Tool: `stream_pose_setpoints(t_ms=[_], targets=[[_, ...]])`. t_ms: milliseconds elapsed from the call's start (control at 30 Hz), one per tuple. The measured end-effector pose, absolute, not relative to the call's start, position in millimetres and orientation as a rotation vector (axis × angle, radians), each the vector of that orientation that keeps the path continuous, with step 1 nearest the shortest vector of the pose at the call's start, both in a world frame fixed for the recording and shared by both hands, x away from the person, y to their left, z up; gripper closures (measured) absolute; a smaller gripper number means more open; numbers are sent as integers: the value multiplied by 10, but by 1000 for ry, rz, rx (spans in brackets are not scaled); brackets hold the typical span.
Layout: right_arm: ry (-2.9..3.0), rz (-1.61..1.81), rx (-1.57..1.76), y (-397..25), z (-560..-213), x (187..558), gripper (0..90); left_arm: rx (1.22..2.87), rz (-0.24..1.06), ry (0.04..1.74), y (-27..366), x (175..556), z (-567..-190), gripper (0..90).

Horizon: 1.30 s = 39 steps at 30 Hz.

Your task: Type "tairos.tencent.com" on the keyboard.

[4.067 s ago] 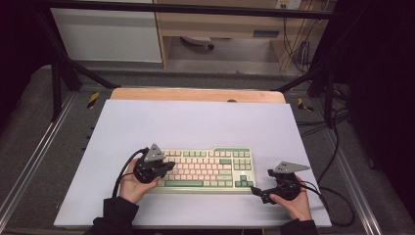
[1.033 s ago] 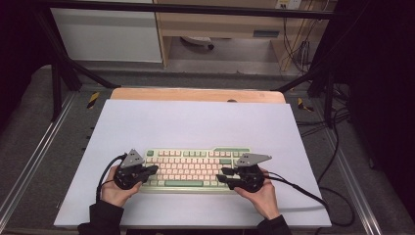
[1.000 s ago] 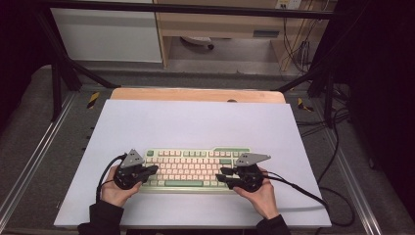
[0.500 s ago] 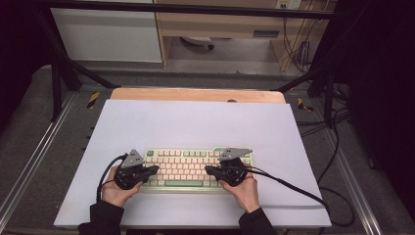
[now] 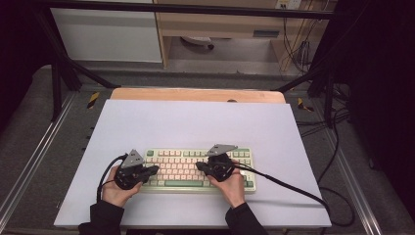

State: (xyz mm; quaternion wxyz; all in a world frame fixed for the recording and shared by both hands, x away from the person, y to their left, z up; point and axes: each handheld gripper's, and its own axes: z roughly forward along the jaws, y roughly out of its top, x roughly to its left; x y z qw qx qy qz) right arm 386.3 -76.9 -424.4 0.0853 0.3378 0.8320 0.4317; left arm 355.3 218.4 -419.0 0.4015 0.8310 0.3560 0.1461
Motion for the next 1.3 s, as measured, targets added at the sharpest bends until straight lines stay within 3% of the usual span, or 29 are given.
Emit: stream_pose_setpoints(t_ms=[1300], targets=[[2521, 1191, 985, -688, -4301, 3942, 900, 2103, 373, 896, 2185, 3552, -4182, 888]])
